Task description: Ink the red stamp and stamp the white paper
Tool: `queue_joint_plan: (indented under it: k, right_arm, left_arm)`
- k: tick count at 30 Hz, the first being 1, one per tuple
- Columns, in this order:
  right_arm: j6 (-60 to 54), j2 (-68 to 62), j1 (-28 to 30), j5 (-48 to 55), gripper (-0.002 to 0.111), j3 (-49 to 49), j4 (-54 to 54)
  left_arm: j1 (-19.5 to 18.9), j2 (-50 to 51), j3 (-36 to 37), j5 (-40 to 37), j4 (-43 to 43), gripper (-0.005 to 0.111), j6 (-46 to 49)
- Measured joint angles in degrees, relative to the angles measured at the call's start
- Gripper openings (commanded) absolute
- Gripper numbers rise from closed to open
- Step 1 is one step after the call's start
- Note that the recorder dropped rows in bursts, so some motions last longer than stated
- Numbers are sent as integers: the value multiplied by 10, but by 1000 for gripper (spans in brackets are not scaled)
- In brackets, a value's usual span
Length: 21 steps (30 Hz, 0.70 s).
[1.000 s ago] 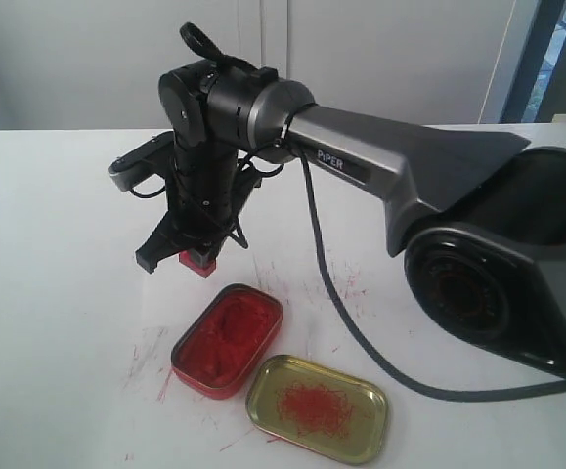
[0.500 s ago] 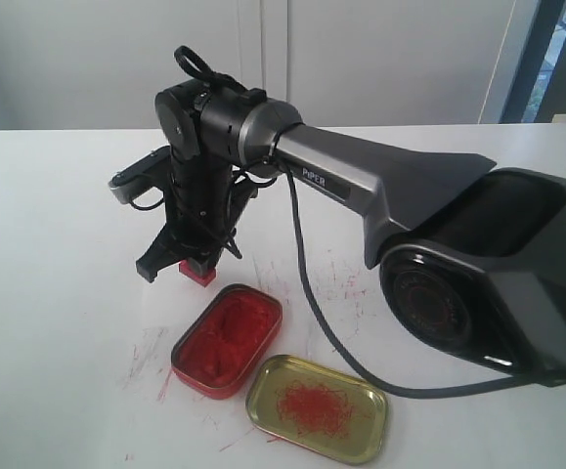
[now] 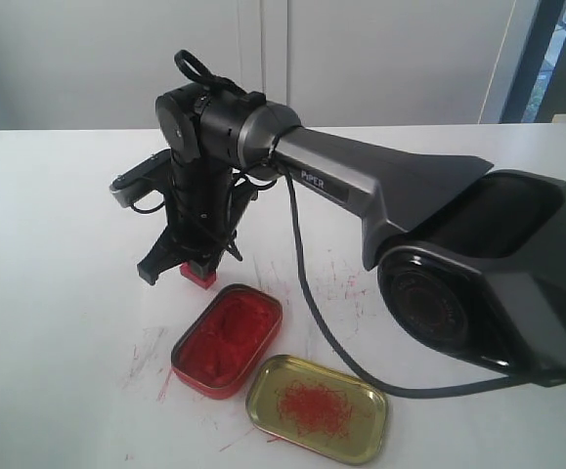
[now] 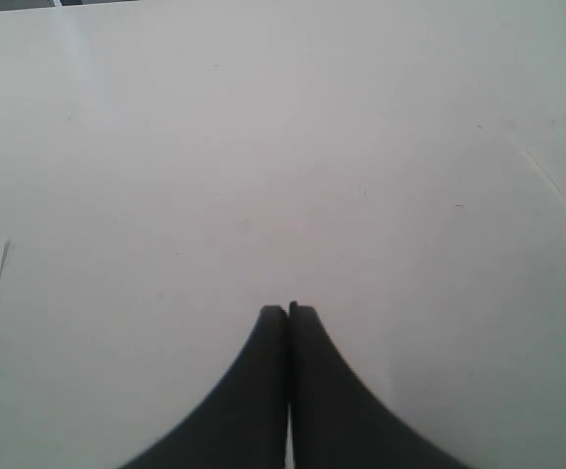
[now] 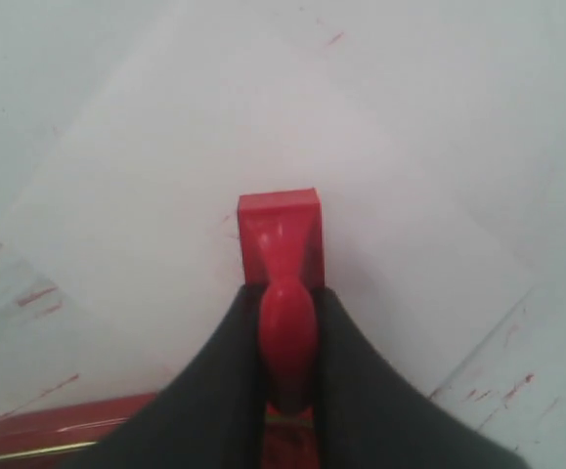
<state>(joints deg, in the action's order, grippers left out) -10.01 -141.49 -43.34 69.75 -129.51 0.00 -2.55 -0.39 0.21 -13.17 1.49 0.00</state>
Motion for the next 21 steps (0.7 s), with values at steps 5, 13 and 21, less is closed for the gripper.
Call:
queue_joint_plan:
  k: [5, 13, 21]
  right_arm:
    - [0, -18, 0, -2, 0, -3, 5]
    - [0, -30, 12, 1, 0, -14, 44]
    - [0, -30, 16, 0, 0, -8, 55]
  left_arm:
    - [0, 0, 0, 0, 0, 0, 0]
    - [0, 0, 0, 0, 0, 0, 0]
    - [0, 0, 0, 0, 0, 0, 0]
